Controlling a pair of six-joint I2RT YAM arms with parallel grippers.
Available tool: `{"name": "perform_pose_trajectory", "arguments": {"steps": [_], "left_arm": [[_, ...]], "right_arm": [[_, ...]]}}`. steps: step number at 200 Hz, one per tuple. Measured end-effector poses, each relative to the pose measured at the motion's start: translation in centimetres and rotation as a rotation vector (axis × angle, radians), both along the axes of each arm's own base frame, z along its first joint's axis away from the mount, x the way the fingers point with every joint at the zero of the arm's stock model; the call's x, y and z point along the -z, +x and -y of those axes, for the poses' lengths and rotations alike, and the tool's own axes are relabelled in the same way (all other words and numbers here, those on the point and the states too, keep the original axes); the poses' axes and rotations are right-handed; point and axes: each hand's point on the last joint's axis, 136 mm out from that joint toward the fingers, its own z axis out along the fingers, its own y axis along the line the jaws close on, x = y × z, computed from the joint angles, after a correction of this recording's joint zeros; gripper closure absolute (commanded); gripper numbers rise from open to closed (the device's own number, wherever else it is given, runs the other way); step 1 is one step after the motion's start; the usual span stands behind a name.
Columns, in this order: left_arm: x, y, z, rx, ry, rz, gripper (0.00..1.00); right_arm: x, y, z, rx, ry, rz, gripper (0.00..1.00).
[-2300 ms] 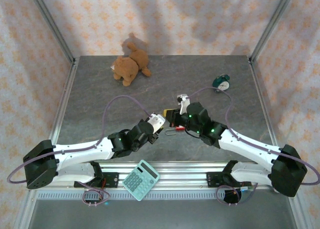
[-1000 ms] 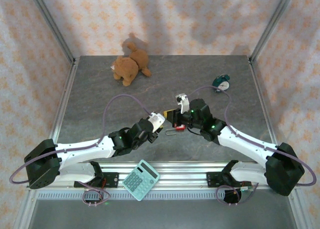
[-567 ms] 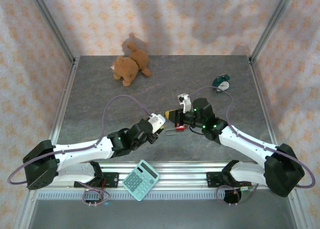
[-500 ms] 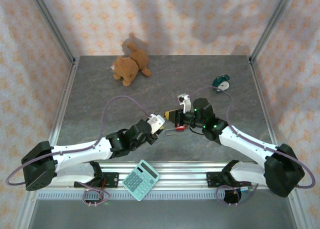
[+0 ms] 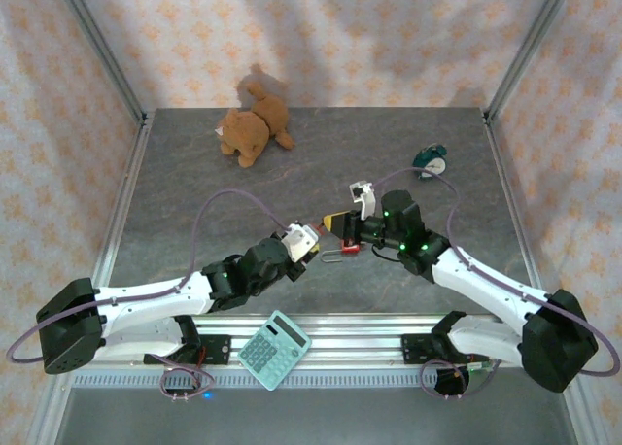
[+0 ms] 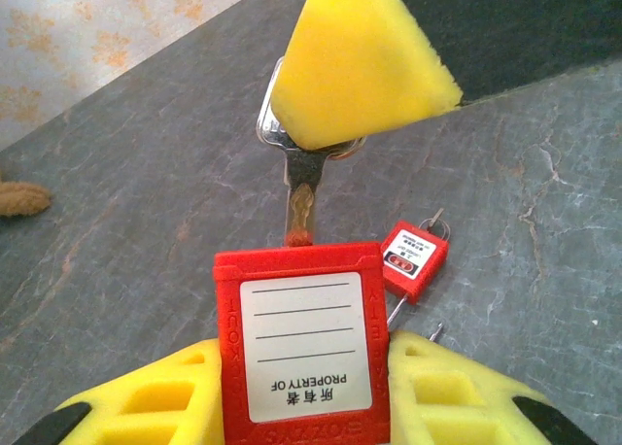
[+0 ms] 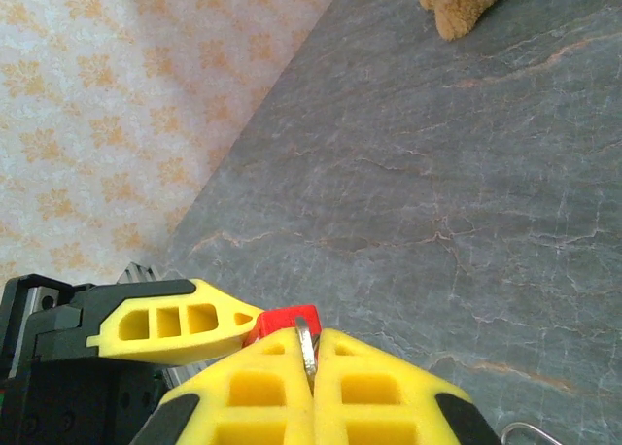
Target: Unlock with the key
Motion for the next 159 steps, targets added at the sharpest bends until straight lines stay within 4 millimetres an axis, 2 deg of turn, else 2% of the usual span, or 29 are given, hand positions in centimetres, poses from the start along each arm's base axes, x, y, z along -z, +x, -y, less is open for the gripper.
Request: {"name": "perform_pose_trajectory", "arguments": {"steps": [60,114,129,159], "left_arm": [[-1.3,0.0,0.7,0.025,-0.077,0.085,0.81],[0.0,0.3,2.0,0.069,-0.084,0.151,0.82],[-0.6,0.4,2.6,0.082,-0.103,0.184,0.81],[-1.0,0.7,2.9,0.084,-0.11,0.218,0.82]], "right_arm": [[-2.0,-0.5,0.7,0.008,-0.006,0.036,1.0],[-0.8,-0.6,1.3,0.012,-0.078,0.023,1.0],[-0.3,-0.8,1.4,0.006,-0.102,0.013,1.0],[-0.8,-0.6,1.5,0.007,-0.116,0.031,1.0]]}}
